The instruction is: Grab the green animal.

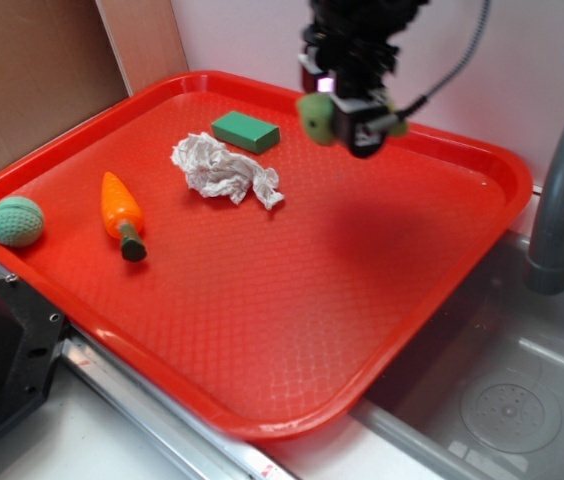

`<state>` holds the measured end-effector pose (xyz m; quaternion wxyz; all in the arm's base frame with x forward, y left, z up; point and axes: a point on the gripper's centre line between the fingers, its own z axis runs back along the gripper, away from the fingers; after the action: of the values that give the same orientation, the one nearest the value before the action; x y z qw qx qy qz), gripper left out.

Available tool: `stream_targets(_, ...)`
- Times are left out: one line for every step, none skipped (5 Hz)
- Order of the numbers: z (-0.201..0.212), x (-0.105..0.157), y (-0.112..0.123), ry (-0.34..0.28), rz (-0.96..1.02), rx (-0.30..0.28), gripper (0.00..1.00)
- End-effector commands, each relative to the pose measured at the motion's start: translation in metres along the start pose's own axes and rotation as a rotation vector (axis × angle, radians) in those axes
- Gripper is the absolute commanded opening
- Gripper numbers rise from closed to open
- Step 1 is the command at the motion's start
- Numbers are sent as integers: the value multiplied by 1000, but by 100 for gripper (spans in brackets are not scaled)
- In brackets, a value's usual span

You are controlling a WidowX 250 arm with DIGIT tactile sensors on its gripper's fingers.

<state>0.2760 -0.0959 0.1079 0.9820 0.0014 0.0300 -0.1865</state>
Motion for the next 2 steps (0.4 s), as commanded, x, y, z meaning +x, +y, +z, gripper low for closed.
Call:
stream_targets(47, -52, 5, -56, 70, -51, 0)
stream_targets(51, -80, 2, -69, 139, 37, 0)
